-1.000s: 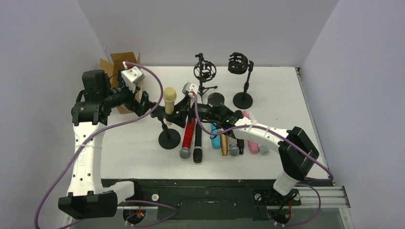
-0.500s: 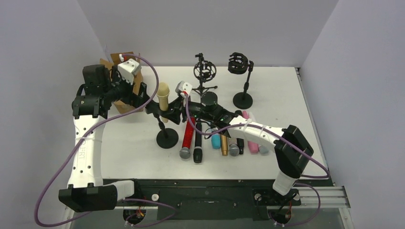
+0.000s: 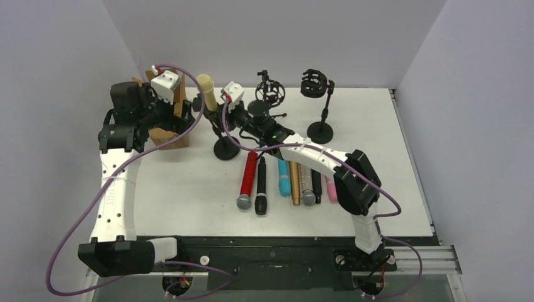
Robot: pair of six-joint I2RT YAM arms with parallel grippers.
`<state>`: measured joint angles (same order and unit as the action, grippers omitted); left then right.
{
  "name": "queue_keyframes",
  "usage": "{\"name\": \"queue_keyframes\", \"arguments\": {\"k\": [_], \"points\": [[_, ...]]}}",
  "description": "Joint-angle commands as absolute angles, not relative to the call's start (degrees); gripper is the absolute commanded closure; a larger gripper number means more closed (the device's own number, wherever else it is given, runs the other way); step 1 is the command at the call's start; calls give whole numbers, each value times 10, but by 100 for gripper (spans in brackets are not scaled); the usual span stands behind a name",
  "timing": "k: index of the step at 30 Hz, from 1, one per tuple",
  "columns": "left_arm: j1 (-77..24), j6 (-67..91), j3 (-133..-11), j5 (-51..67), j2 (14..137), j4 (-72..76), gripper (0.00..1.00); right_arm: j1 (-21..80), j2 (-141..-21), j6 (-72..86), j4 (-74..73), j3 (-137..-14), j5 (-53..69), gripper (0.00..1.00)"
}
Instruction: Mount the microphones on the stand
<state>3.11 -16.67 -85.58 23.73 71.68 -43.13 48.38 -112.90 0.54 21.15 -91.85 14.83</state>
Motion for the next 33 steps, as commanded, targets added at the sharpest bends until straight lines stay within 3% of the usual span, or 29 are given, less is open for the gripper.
{"name": "queue_keyframes", "arguments": {"k": [1, 14, 19, 25, 33], "points": [[36, -159, -835, 222, 708, -377, 4, 460, -1164, -2, 282, -1015, 83, 100], [51, -157, -815, 240, 730, -340, 4, 442, -1332, 93, 321, -1221, 29, 100], [58, -153, -810, 249, 739, -331, 4, 442, -1352, 100, 336, -1225, 6, 100], [60, -142, -806, 258, 736, -327, 4, 449, -1314, 101, 399, -1133, -19, 100], [60, -145, -789, 251, 727, -324, 4, 449, -1325, 99, 416, -1207, -26, 100]]}}
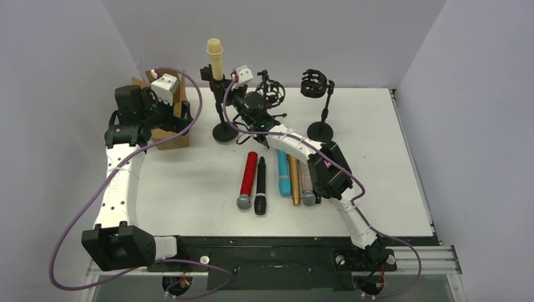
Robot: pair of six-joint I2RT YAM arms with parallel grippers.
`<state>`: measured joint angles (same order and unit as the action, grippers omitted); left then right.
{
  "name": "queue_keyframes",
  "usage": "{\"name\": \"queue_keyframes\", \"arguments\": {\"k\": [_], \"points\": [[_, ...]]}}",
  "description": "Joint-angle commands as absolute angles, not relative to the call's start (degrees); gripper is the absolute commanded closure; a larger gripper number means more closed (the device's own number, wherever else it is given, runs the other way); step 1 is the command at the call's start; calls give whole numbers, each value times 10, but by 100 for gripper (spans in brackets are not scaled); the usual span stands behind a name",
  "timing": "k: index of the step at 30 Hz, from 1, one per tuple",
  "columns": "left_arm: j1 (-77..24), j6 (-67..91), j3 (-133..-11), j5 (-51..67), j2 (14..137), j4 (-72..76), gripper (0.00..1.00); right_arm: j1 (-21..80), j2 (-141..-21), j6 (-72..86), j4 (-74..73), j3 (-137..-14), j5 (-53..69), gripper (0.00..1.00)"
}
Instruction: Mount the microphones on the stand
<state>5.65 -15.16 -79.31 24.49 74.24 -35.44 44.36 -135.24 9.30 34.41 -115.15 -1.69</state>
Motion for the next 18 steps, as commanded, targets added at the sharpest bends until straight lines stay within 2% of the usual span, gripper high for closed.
{"name": "queue_keyframes", "arguments": {"k": [1, 5, 18], "points": [[60, -145, -788, 251, 727, -323, 4, 449, -1329, 94, 423, -1210, -27, 100], [60, -145, -787, 251, 733, -319, 4, 449, -1348, 90, 481, -1221, -37, 100], [67, -163, -814, 254, 753, -334, 4, 447, -1427, 37, 486, -1271, -57, 100]]}}
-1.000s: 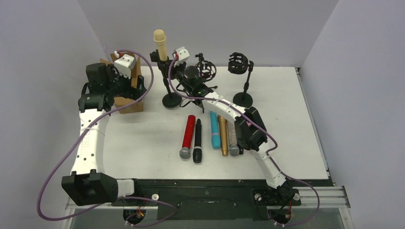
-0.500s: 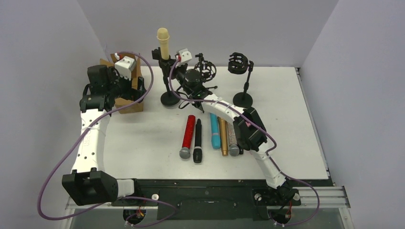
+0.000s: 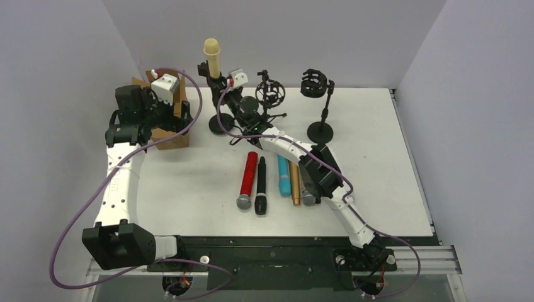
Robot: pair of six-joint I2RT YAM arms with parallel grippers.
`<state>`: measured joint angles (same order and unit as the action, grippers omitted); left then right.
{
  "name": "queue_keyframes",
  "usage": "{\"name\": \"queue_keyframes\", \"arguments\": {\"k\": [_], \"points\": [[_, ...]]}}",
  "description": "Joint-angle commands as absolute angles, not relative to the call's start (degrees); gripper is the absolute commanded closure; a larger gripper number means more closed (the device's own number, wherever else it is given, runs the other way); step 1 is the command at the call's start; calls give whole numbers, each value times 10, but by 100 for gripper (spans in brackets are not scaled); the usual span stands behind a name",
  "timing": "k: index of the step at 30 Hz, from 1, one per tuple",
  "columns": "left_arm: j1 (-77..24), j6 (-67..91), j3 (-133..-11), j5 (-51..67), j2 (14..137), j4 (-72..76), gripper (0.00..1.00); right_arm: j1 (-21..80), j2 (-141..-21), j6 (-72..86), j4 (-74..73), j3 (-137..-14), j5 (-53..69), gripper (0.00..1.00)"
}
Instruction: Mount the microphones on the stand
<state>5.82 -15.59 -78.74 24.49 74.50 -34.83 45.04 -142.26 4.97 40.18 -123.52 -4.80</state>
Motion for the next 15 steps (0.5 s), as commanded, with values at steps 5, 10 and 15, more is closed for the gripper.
{"name": "queue_keyframes", "arguments": {"k": [5, 10, 15], "points": [[71, -171, -825, 259, 757, -346, 4, 443, -1420, 26, 510, -1223, -51, 100], [74, -172, -821, 263, 753, -347, 4, 446, -1363, 23, 558, -1096, -36, 100], [76, -154, -808, 262, 742, -335, 4, 449, -1311, 24, 594, -989, -31, 90]]}}
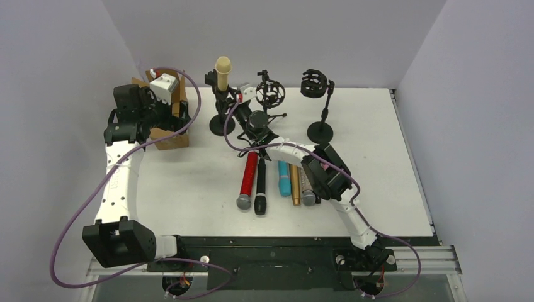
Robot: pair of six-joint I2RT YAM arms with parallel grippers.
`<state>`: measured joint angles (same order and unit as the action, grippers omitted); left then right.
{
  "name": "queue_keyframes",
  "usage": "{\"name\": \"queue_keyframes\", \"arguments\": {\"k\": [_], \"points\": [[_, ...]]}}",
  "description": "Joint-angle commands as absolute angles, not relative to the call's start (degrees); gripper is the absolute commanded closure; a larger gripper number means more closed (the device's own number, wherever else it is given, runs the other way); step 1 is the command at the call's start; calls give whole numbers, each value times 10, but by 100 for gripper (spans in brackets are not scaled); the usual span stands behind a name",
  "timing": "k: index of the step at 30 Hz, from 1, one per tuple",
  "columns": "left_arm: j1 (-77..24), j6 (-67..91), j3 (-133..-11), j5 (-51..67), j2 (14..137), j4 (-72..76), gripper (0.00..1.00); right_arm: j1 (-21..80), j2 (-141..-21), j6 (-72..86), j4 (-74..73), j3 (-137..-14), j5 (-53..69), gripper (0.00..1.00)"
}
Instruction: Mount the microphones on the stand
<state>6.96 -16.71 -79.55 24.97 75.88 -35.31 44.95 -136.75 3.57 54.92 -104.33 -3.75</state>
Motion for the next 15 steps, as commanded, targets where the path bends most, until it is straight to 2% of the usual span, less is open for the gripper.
{"name": "queue_keyframes", "arguments": {"k": [1, 7, 15], "points": [[77, -151, -808, 263, 741, -334, 4, 450, -1307, 24, 595, -972, -29, 82], [77, -140, -812, 259, 733, -337, 4, 458, -1281, 14, 544, -947, -22, 60], [77, -129, -803, 260, 728, -327, 4, 454, -1269, 28, 469, -967, 19, 54]]}}
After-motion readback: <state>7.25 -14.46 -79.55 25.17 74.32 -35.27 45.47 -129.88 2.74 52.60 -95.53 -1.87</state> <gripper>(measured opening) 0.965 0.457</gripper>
